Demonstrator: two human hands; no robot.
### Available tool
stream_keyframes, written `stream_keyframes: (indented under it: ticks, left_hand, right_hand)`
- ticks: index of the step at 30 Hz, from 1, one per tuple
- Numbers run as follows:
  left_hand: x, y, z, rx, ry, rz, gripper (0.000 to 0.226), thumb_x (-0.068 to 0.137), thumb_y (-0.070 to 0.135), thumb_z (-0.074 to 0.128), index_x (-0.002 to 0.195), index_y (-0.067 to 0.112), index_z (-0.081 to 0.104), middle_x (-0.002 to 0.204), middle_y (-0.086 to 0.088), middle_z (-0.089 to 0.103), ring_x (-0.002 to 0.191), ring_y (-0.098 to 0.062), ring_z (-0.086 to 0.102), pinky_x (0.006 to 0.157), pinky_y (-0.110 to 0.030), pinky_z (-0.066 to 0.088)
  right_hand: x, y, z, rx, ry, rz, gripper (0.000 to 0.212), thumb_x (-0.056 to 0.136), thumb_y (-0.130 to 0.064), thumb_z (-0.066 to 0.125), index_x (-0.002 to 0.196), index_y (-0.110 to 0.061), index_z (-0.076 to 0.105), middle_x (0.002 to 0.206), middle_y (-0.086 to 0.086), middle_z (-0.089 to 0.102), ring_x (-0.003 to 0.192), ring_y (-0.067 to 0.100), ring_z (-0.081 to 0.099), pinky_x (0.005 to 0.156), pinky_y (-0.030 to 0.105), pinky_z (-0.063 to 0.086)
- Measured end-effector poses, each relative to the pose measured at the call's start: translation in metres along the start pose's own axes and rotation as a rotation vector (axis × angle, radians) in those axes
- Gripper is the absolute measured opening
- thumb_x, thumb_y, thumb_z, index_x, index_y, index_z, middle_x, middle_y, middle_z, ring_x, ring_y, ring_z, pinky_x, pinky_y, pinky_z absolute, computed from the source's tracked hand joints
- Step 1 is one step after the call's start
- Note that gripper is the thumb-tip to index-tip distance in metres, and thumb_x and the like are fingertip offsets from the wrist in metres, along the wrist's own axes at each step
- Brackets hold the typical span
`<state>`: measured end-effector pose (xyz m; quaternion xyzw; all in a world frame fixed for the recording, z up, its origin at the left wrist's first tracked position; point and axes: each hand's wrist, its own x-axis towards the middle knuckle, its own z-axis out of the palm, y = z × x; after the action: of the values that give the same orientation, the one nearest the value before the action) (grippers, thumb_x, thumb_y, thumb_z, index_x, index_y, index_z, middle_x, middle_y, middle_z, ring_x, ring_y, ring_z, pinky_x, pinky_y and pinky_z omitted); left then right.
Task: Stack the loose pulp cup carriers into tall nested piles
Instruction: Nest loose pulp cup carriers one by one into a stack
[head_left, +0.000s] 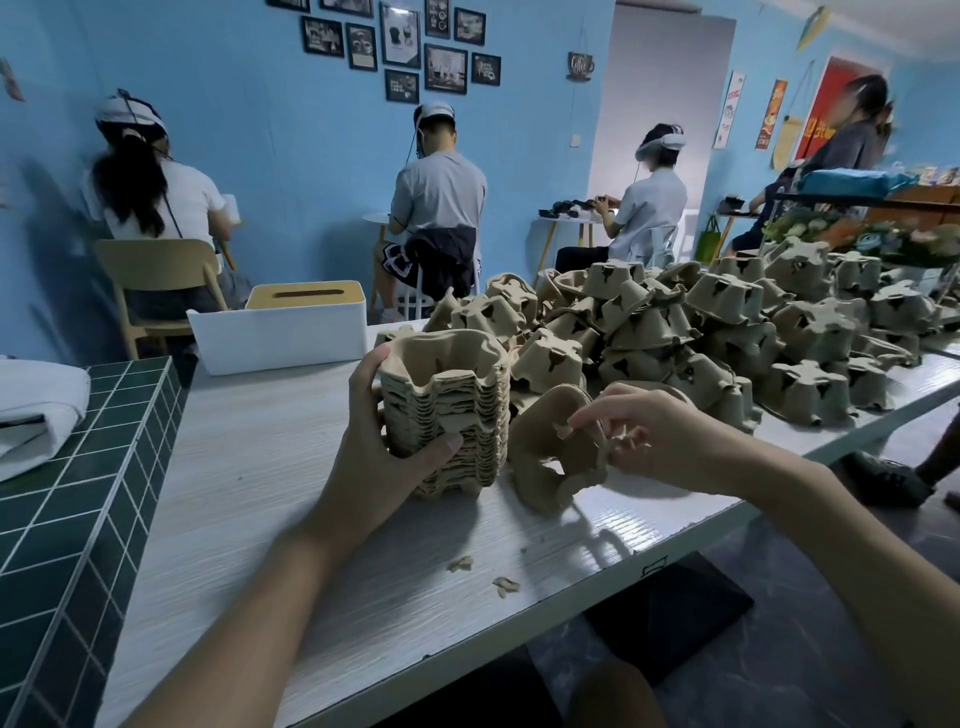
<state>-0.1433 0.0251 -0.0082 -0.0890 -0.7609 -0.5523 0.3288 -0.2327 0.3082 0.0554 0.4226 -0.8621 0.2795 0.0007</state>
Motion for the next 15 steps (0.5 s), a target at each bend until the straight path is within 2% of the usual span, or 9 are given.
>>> stream_keyframes:
  ticks: [3,7,9,12,13,15]
  left_hand:
    - [0.0,0.0,0.0,-0.002,0.012,-0.003,0.09,0.062,0.047,0.081,0.132,0.065,0.027,0.132,0.025,0.055,0.114,-0.003,0.064,0.092,-0.036,0.057]
    - [0.0,-0.002,-0.001,0.006,0.01,0.003,0.09,0.063,0.046,0.081,0.133,0.064,0.027,0.128,0.023,0.058,0.113,-0.005,0.065,0.089,-0.035,0.058]
    - [0.0,-0.002,-0.001,0.005,0.015,0.005,0.089,0.063,0.046,0.081,0.132,0.065,0.028,0.128,0.021,0.058,0.113,-0.005,0.065,0.088,-0.031,0.058]
    - [0.0,0.0,0.0,0.003,0.02,-0.001,0.089,0.063,0.046,0.081,0.131,0.066,0.027,0.133,0.011,0.057,0.112,-0.004,0.065,0.086,-0.025,0.057]
    - [0.0,0.0,0.0,0.002,0.019,-0.002,0.09,0.063,0.045,0.081,0.131,0.065,0.027,0.133,0.011,0.057,0.112,-0.004,0.065,0.085,-0.023,0.057]
    - [-0.001,0.0,0.0,0.008,0.008,0.004,0.093,0.066,0.038,0.084,0.136,0.058,0.025,0.128,0.021,0.058,0.112,-0.003,0.064,0.083,-0.019,0.055]
  right_hand:
    - [-0.004,0.001,0.0,-0.013,0.015,-0.031,0.045,0.076,0.001,0.077,0.108,-0.03,0.074,0.101,-0.009,0.058,0.084,0.002,0.06,0.071,0.017,0.05]
    - [-0.004,0.002,0.001,0.026,0.082,-0.031,0.041,0.076,-0.008,0.081,0.104,-0.037,0.073,0.104,-0.011,0.062,0.082,0.015,0.064,0.078,0.033,0.056]
    - [-0.004,0.001,-0.002,0.09,0.148,-0.018,0.04,0.077,-0.002,0.079,0.1,-0.035,0.072,0.105,-0.004,0.063,0.084,0.015,0.068,0.081,0.032,0.057]
    - [-0.007,-0.008,-0.01,0.193,0.261,-0.008,0.04,0.076,0.003,0.076,0.096,-0.031,0.067,0.105,0.001,0.065,0.09,0.012,0.07,0.084,0.022,0.057]
    - [-0.008,-0.011,-0.012,0.237,0.329,-0.016,0.038,0.076,0.003,0.075,0.097,-0.027,0.067,0.104,0.003,0.065,0.089,0.01,0.07,0.083,0.021,0.057]
    - [-0.008,-0.017,-0.015,0.323,0.482,-0.032,0.034,0.077,0.004,0.074,0.101,-0.02,0.068,0.101,0.007,0.068,0.086,0.011,0.071,0.078,0.023,0.059]
